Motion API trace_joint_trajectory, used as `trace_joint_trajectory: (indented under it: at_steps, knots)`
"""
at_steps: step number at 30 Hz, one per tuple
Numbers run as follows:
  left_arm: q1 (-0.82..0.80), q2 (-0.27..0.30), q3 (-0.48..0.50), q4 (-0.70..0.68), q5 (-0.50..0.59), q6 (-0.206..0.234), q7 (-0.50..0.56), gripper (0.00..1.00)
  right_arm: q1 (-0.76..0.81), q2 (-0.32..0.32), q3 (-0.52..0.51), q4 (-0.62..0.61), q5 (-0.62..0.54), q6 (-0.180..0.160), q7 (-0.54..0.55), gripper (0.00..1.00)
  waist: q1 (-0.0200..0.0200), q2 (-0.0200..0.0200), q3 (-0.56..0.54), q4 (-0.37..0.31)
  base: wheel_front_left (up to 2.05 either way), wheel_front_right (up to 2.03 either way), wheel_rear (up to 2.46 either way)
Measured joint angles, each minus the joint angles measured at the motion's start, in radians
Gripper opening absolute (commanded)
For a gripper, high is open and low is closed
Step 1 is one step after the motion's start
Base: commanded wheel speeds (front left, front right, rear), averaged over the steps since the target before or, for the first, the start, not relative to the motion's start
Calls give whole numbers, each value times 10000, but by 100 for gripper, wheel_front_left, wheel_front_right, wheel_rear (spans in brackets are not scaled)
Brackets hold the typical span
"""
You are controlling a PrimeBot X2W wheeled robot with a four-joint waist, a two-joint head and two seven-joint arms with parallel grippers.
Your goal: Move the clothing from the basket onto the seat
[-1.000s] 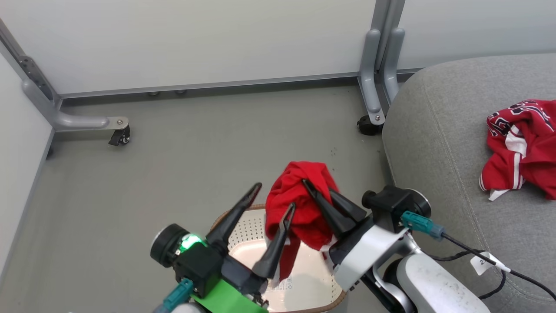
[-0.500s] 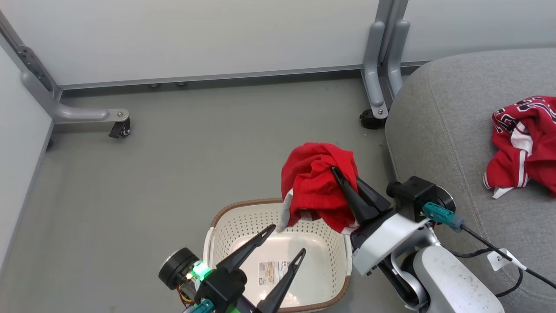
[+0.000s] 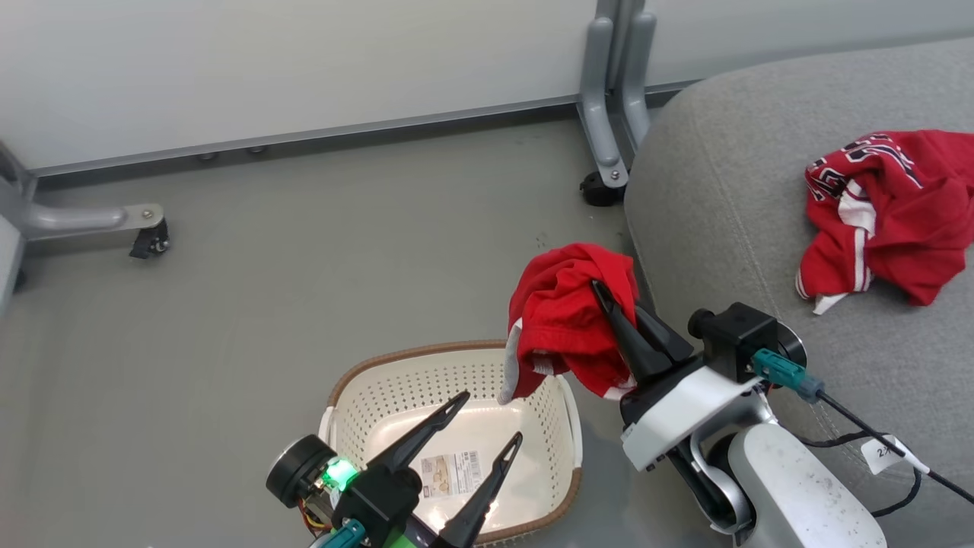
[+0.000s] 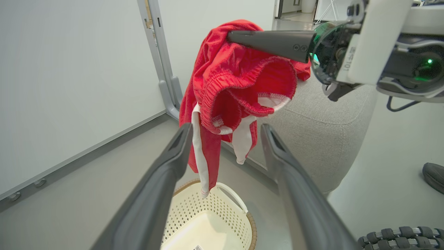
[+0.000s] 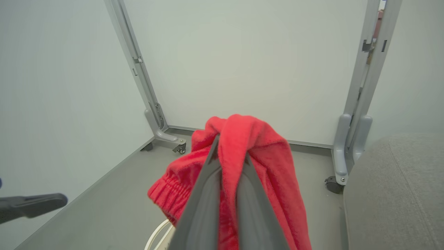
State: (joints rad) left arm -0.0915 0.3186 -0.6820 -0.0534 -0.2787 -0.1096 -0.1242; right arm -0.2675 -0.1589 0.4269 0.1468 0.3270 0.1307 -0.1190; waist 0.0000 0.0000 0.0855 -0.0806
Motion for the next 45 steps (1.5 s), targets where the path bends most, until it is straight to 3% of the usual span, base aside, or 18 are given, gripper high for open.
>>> trace_joint_trajectory:
  at_steps: [18, 25, 34, 45]
  knots:
    - [-797, 163, -228, -109, -23, -42, 176, 100, -332, 182, -955, 355, -163, 0, -602, 0, 0, 0, 943, -2623, 0, 0, 0]
    - [-1030, 140, -199, -228, -115, 31, 221, 100, -508, 184, -1710, 407, -257, 0, -761, 0, 0, 0, 1405, -3345, 0, 0, 0]
    - [-1588, 165, -180, -362, -46, 36, 261, 100, -1903, -238, -3231, -209, -265, 0, -811, 0, 0, 0, 2198, -3495, 0, 0, 0]
    - [-2502, 407, 12, -717, 259, 38, 307, 100, -5429, -1712, -5559, -819, -222, 0, 61, 0, 1, 1, 3300, -2874, 0, 0, 0]
